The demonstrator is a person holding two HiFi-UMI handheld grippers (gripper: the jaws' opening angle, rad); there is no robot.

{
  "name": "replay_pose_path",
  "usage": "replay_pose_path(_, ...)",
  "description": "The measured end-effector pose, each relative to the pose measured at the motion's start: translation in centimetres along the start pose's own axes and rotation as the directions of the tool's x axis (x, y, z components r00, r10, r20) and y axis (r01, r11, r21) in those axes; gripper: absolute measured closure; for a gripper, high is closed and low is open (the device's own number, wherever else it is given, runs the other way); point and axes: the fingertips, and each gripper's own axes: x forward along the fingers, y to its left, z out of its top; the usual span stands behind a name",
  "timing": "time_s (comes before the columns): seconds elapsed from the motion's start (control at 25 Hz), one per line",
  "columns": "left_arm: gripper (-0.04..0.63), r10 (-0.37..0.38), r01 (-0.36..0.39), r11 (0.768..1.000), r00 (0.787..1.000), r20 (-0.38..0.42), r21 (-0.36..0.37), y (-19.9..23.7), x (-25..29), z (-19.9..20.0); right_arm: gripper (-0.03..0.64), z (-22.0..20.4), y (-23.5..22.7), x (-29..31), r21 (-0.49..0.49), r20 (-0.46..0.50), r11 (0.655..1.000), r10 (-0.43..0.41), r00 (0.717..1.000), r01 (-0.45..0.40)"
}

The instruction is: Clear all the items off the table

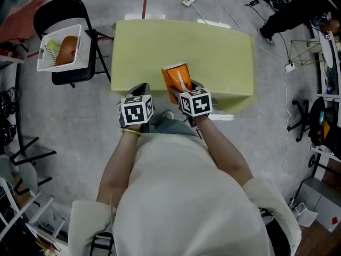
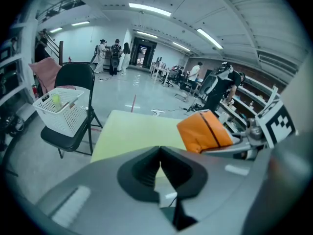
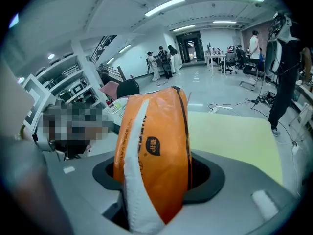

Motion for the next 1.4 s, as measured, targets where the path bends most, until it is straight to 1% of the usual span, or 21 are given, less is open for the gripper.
replay_pose_path(0.32, 0.586, 0.061, -0.058, 0.994, 0.997, 0.039, -0.091, 9.1, -2.8, 0.9, 0.316, 4.2, 7.1, 4.1, -0.081, -0.011, 0.996, 0.047, 0.999, -0.048)
replay_pose_path(0.64, 0.586, 0.060, -0.056, 0.994, 0.998, 0.035, -0.097, 17.0, -4.8, 2.6, 0.316, 9.0, 13.9, 8.2, -0.120, -0.019, 0.991, 0.061, 0.998, -0.062)
replay_pose_path(1.12, 0.586, 0.105, -0.094, 0.980, 0.993, 0.054, -0.175, 28.1, -7.6, 4.5, 0.316, 14.1, 23.1, 14.2, -0.193, -0.056, 0.974, 0.113, 0.992, -0.121)
replay_pose_path(1.4, 0.586, 0.136, -0.120, 0.971, 0.989, 0.065, -0.208, 34.5, -10.0, 4.5, 0.316, 16.6, 29.1, 17.2, -0.226, -0.045, 0.961, 0.152, 0.987, -0.158)
